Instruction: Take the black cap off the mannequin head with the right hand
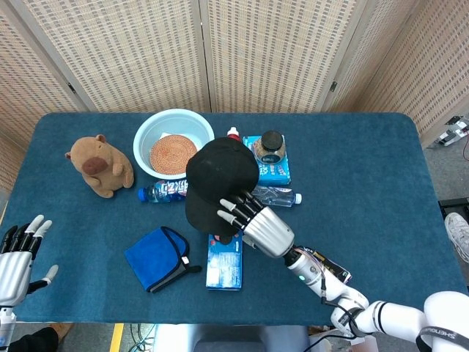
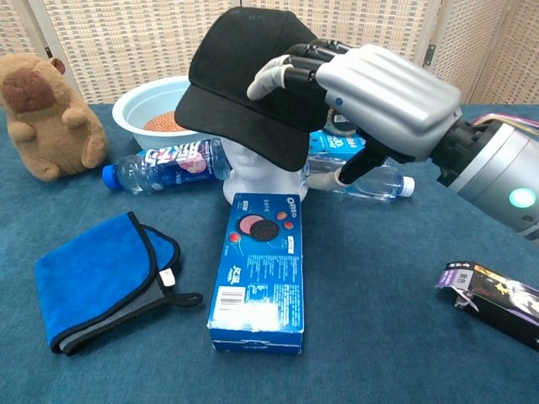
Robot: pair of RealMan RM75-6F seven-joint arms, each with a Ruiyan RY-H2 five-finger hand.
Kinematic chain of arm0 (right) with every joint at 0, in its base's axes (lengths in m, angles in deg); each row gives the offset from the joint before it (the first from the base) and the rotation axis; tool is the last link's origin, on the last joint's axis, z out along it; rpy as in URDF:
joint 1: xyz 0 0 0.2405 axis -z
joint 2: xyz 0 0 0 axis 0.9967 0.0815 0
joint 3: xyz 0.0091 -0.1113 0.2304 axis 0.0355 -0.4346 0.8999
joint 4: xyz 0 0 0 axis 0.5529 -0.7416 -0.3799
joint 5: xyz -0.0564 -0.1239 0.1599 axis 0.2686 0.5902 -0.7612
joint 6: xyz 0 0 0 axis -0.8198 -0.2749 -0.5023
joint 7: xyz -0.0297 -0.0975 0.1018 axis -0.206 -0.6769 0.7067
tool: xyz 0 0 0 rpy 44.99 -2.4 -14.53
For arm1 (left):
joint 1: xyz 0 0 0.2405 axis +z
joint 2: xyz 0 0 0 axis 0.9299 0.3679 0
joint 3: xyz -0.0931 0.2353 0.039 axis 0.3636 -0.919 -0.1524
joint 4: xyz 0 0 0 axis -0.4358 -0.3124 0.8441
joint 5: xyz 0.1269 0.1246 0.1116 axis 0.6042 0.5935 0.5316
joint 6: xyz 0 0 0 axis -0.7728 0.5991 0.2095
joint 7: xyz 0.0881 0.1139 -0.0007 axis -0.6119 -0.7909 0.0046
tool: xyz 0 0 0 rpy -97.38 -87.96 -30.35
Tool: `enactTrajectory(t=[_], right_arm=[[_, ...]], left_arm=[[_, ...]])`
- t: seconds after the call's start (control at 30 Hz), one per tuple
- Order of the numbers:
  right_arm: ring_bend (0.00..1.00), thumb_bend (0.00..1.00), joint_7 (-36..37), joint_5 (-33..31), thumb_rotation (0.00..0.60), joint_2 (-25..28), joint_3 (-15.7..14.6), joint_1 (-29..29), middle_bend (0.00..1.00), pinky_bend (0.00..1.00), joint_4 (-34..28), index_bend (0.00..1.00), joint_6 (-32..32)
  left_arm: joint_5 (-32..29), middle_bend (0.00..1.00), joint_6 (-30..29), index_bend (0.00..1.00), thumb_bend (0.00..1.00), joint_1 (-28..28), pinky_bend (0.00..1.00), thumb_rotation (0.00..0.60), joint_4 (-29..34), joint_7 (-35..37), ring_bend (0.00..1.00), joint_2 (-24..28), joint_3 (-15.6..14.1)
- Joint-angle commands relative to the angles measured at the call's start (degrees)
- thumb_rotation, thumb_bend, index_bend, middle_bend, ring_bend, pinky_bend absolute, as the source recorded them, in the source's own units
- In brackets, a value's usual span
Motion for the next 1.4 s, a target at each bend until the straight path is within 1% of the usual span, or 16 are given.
enactTrajectory(t=[0.03,0.2,0.53,0.6,0.67,0.7,0.77,0.87,1.07,1.17,1.27,1.4], right_arm=[[0.09,0.00,-0.3,-0.1,0.600,-0.6,0.1,-0.5,0.16,0.11,0.6,0.22,0.1],[0.09,0.00,-1.5,-0.2,0.600,-2.4,0.6,-1.9,0.16,0.11,2.1,0.22,0.3],[0.09,0.00,-2.3,-0.1,0.600,-6.3,0.9,-4.4,0.16,0.11,7.1,0.22,-0.1],[0.09,0.04,-1.9,0.2,0.600,-6.8,0.9,-4.8,0.16,0.11,8.0,0.22,-0.7],[0.09,0.14,-1.1,0.5,0.600,-7.2,0.8,-5.0,0.18,0.11,8.8,0.23,-1.7],[0.09,0.16,-0.7,0.6,0.600,-7.3,0.8,-5.1,0.19,0.11,9.2,0.24,-2.1],[0.09,0.24,0.0,0.9,0.600,-7.5,0.8,-5.4,0.23,0.11,10.1,0.31,-3.0],[0.12,0.32,0.8,1.1,0.600,-7.8,1.0,-5.7,0.26,0.11,11.0,0.41,-4.3],[0.16,0.44,1.5,1.7,0.600,-7.7,1.5,-6.5,0.31,0.11,11.9,0.56,-6.5],[0.18,0.47,2.0,1.9,0.600,-7.8,2.1,-7.1,0.34,0.11,12.6,0.64,-7.8],[0.19,0.48,2.1,1.8,0.600,-7.8,2.9,-7.8,0.36,0.11,13.1,0.70,-8.5],[0.20,0.48,2.4,1.0,0.600,-7.8,4.4,-8.9,0.37,0.11,13.1,0.72,-9.0]], left_arm=[[0.1,0.04,0.0,0.10,0.24,0.0,0.00,0.600,0.1,0.1,0.06,0.0,0.0],[0.1,0.04,0.1,0.10,0.24,0.0,0.00,0.600,0.1,0.4,0.06,0.2,-0.1],[0.0,0.04,0.4,0.10,0.24,-0.1,0.00,0.600,-0.4,1.5,0.07,0.5,-0.1],[0.1,0.04,0.4,0.10,0.24,-0.1,0.00,0.600,-0.5,1.8,0.07,0.5,-0.1],[0.1,0.04,0.4,0.10,0.24,0.0,0.00,0.600,-0.7,2.1,0.07,0.5,-0.1],[0.1,0.04,0.4,0.10,0.24,0.0,0.00,0.600,-0.7,2.2,0.07,0.5,-0.1],[0.0,0.04,0.5,0.11,0.24,0.0,0.00,0.600,-0.8,2.4,0.07,0.6,-0.1],[0.2,0.04,0.5,0.11,0.24,-0.1,0.00,0.600,-1.0,2.7,0.07,0.6,-0.1],[0.3,0.04,0.6,0.11,0.24,-0.2,0.00,0.600,-1.1,2.9,0.07,0.6,0.0],[0.3,0.04,0.6,0.11,0.24,-0.2,0.00,0.600,-1.1,3.0,0.07,0.6,0.0],[0.2,0.04,0.8,0.11,0.24,-0.3,0.00,0.600,-1.1,2.8,0.07,0.6,0.0],[0.1,0.04,0.8,0.11,0.24,-0.3,0.00,0.600,-1.1,2.7,0.07,0.5,0.0]])
